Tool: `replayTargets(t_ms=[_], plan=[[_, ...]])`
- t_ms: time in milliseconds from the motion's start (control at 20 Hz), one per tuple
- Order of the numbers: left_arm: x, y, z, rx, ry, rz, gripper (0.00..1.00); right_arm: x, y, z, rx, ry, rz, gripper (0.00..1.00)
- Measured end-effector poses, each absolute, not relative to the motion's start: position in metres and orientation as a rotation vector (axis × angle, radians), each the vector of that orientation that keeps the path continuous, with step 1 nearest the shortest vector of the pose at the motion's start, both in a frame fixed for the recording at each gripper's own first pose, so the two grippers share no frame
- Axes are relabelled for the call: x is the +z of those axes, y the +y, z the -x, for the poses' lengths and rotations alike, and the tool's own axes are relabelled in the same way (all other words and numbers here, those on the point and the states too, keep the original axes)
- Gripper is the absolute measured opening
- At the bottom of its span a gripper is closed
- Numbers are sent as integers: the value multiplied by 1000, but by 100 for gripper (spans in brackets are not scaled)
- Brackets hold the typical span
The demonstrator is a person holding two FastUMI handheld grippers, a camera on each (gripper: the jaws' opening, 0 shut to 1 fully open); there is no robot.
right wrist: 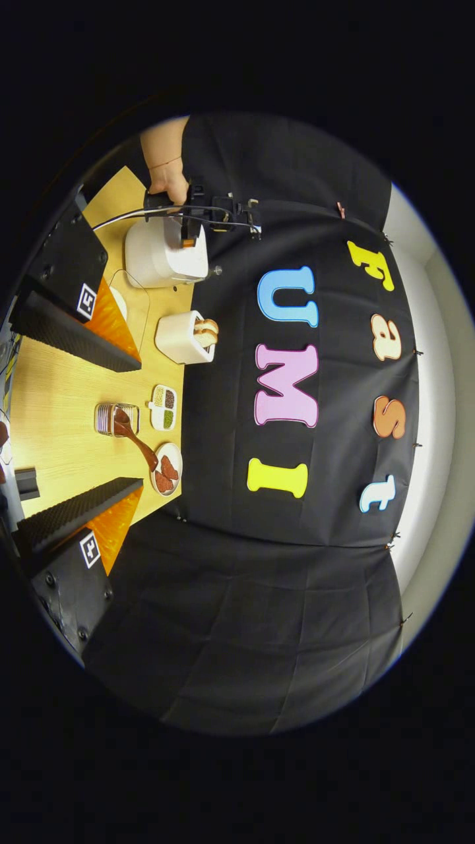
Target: Close the left gripper, press the button to open the rice cooker; take a wooden spoon from the chopstick holder with the right hand, scoop a spoonful of rice and pour it into the rice cooker, then put the wooden spoon back into the chopstick holder.
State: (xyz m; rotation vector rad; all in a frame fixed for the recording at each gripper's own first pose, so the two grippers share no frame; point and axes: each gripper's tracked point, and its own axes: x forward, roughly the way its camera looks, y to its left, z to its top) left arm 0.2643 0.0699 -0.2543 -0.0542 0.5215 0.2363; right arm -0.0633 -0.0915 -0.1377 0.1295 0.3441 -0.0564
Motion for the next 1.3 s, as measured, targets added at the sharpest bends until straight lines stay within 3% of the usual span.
replayTargets(t_ms=[450, 900, 1300], plan=[[-247, 60, -262, 243, 520, 36, 99, -122, -103, 69, -72, 307, -149, 100], [-151, 38, -242, 96, 270, 23, 95, -109, -99, 59, -48, 273, -129, 100], [-89, 13, -164, -43, 125, 41, 95, -93, -85, 46, -20, 240, -132, 100]])
